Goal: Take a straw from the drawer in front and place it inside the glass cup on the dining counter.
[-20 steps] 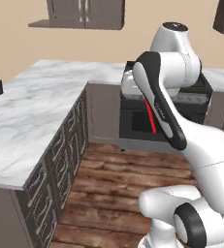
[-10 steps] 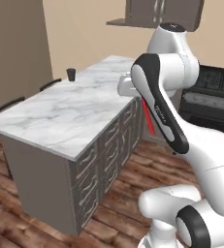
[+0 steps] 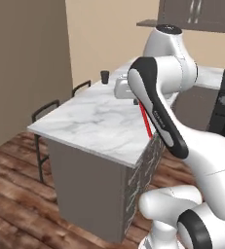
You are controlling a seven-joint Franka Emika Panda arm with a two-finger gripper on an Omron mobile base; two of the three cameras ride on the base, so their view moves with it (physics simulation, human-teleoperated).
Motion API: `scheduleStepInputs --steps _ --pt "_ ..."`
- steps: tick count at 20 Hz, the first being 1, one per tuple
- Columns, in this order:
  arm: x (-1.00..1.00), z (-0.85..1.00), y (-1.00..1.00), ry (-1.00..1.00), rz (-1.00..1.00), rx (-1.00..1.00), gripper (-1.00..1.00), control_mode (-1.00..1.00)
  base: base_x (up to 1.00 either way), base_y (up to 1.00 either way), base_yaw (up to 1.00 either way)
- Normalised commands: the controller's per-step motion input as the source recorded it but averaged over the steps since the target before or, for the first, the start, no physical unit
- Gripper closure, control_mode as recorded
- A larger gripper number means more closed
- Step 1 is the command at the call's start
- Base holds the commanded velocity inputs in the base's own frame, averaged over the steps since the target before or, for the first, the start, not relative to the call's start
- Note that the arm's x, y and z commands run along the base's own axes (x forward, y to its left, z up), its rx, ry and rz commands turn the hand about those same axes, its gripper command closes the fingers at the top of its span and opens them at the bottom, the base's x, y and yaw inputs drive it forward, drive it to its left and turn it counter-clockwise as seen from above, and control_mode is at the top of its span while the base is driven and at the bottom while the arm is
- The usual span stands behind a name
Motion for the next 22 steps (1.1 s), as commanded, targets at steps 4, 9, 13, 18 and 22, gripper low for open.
scheduleStepInputs --steps 4,9,13,18,22 --pt "0.0 0.0 0.0 0.0 0.0 0.0 1.0 1.0 0.28 1.0 -0.29" --pt "0.0 0.0 0.0 0.0 0.0 0.0 1.0 1.0 0.11 1.0 -0.34" --pt "0.0 0.0 0.0 0.0 0.0 0.0 1.0 1.0 0.0 1.0 -0.34" --pt "0.0 0.0 0.0 0.0 0.0 0.0 1.0 1.0 0.0 1.0 -0.35" --pt "0.0 0.0 0.0 0.0 0.0 0.0 1.0 1.0 0.0 1.0 -0.36"
